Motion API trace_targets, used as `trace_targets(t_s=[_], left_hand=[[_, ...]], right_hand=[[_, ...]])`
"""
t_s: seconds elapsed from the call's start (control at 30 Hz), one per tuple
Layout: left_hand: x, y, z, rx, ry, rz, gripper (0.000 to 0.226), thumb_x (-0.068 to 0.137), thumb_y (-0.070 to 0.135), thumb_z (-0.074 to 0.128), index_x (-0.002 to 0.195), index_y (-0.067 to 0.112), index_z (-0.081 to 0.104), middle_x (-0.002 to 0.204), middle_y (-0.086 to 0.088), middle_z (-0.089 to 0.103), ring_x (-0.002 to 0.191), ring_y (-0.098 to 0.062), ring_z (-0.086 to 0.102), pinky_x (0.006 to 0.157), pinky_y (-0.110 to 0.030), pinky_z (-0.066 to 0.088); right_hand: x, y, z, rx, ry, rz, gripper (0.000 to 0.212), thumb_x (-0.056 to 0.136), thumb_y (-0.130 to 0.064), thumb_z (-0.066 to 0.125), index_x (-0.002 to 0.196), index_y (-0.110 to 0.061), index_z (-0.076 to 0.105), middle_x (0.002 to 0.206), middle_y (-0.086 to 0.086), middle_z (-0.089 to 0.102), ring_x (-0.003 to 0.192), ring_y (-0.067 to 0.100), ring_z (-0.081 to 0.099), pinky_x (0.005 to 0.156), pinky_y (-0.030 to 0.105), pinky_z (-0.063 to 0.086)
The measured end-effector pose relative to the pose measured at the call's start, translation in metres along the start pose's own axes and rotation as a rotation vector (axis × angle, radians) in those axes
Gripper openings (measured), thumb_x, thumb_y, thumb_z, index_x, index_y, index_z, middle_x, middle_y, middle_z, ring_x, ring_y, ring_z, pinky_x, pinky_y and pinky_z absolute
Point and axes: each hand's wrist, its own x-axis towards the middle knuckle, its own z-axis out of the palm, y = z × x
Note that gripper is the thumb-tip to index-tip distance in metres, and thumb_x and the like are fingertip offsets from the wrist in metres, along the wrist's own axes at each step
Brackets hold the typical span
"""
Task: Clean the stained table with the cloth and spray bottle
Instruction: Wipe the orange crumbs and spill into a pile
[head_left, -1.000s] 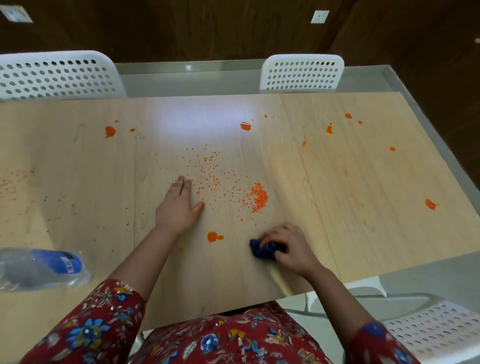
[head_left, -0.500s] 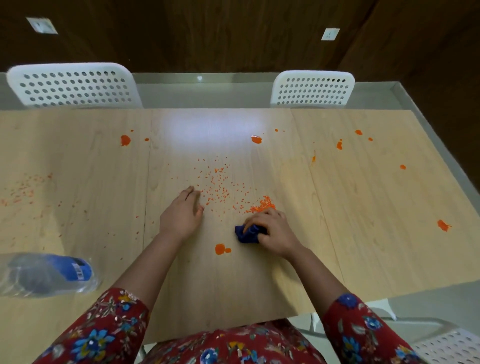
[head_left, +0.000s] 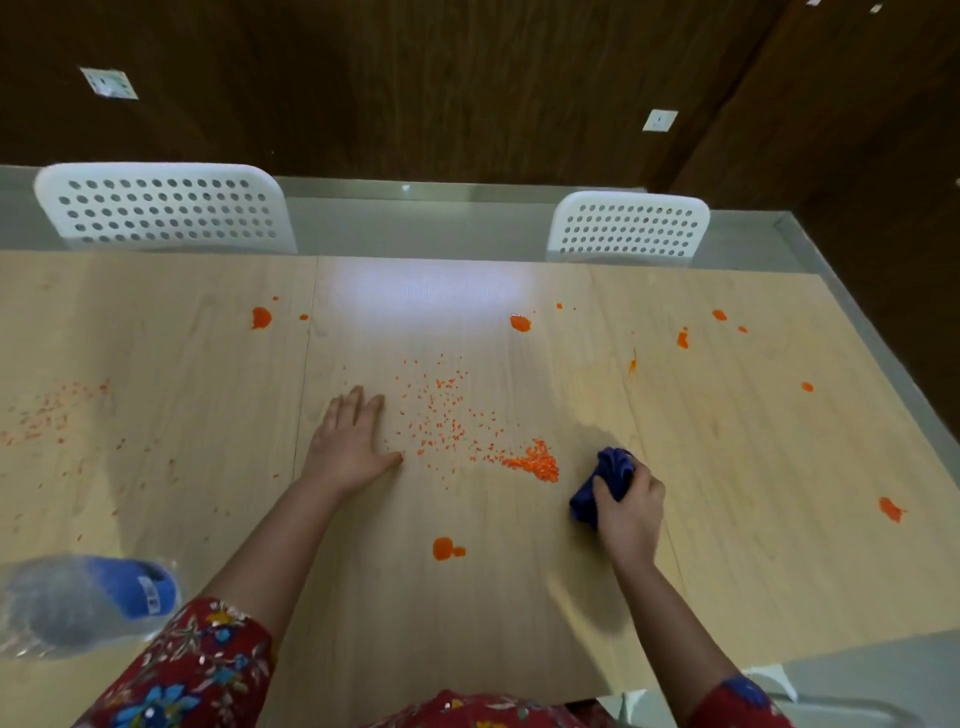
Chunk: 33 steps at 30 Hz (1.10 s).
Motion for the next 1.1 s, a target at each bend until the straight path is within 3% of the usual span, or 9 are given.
trace_targets(t_s=[0.13, 0.23, 0.37, 0.5, 0.63, 0.77, 0.9, 1.0, 1.1], left_hand=[[0.004, -0.006, 0.002, 0.065, -0.014, -0.023, 0.087, 0.090, 0.057, 0.051, 0.155, 0.030, -0.001, 0.162, 0.002, -0.013, 0.149, -0.025, -0.008, 0.120, -0.044, 0.006], [0.001, -0.008, 0.008, 0.068, 0.055, -0.016, 0.078, 0.094, 0.057, 0.043, 0.155, 0.031, 0.003, 0.163, 0.003, -0.009, 0.150, -0.024, -0.006, 0.119, -0.044, 0.005], [0.004, -0.009, 0.007, 0.049, 0.142, 0.004, 0.066, 0.096, 0.054, 0.040, 0.152, 0.030, 0.017, 0.162, 0.002, 0.005, 0.149, -0.023, 0.002, 0.119, -0.043, 0.002], [0.020, -0.015, 0.003, -0.027, 0.235, 0.064, 0.064, 0.097, 0.051, 0.041, 0.152, 0.023, 0.024, 0.162, 0.001, 0.013, 0.149, -0.020, 0.006, 0.119, -0.040, 0.003], [0.037, -0.021, 0.003, -0.023, 0.166, 0.090, 0.069, 0.099, 0.049, 0.036, 0.156, 0.022, 0.006, 0.163, 0.005, -0.002, 0.150, -0.015, -0.004, 0.119, -0.037, -0.002], [0.044, -0.022, 0.011, 0.057, 0.100, 0.059, 0.073, 0.097, 0.057, 0.017, 0.152, 0.023, -0.016, 0.159, 0.005, -0.024, 0.146, -0.014, -0.021, 0.117, -0.037, -0.011], [0.047, -0.024, 0.013, 0.052, 0.086, 0.057, 0.083, 0.081, 0.065, 0.001, 0.151, 0.024, -0.019, 0.157, 0.008, -0.027, 0.144, -0.011, -0.024, 0.117, -0.037, -0.012], [0.048, -0.026, 0.014, 0.032, 0.098, 0.072, 0.092, 0.072, 0.071, -0.006, 0.151, 0.025, -0.017, 0.156, 0.011, -0.026, 0.142, -0.008, -0.025, 0.117, -0.037, -0.013], [0.047, -0.025, 0.013, 0.007, 0.109, 0.078, 0.094, 0.072, 0.072, -0.004, 0.153, 0.025, -0.014, 0.158, 0.011, -0.023, 0.142, -0.006, -0.024, 0.117, -0.036, -0.012]], right_hand=[[-0.012, -0.027, 0.032, -0.107, -0.004, -0.154, 0.050, 0.092, -0.026, 0.061, 0.135, -0.006, 0.043, 0.134, 0.016, 0.042, 0.119, 0.031, 0.045, 0.095, 0.036, 0.042], [-0.020, -0.057, 0.057, -0.145, -0.056, -0.262, 0.047, 0.094, -0.025, 0.058, 0.136, -0.008, 0.044, 0.137, 0.010, 0.041, 0.124, 0.026, 0.042, 0.100, 0.029, 0.038], [-0.014, -0.079, 0.069, 0.064, -0.223, -0.405, 0.040, 0.096, -0.013, 0.053, 0.136, -0.015, 0.049, 0.133, 0.000, 0.049, 0.124, 0.018, 0.042, 0.100, 0.019, 0.029], [0.023, -0.073, 0.050, 0.170, -0.005, -0.286, 0.037, 0.095, -0.014, 0.052, 0.132, -0.020, 0.054, 0.129, -0.002, 0.058, 0.117, 0.020, 0.046, 0.096, 0.029, 0.037], [0.043, -0.072, 0.045, -0.065, -0.005, -0.195, 0.043, 0.093, -0.023, 0.055, 0.136, -0.025, 0.048, 0.138, -0.005, 0.051, 0.117, 0.024, 0.043, 0.093, 0.038, 0.039], [0.027, -0.084, 0.074, -0.171, -0.105, -0.386, 0.053, 0.088, -0.017, 0.060, 0.138, -0.028, 0.047, 0.142, -0.008, 0.048, 0.119, 0.020, 0.043, 0.098, 0.039, 0.042], [0.009, -0.097, 0.091, -0.016, -0.300, -0.571, 0.043, 0.091, -0.011, 0.058, 0.130, -0.026, 0.057, 0.129, -0.008, 0.059, 0.112, 0.014, 0.046, 0.098, 0.031, 0.040], [0.029, -0.105, 0.084, 0.179, -0.167, -0.447, 0.042, 0.089, -0.006, 0.057, 0.128, -0.024, 0.060, 0.119, -0.007, 0.062, 0.110, 0.015, 0.048, 0.095, 0.027, 0.040], [0.057, -0.112, 0.076, 0.156, -0.054, -0.263, 0.040, 0.092, -0.010, 0.054, 0.129, -0.023, 0.057, 0.119, -0.005, 0.061, 0.114, 0.021, 0.048, 0.094, 0.035, 0.045]])
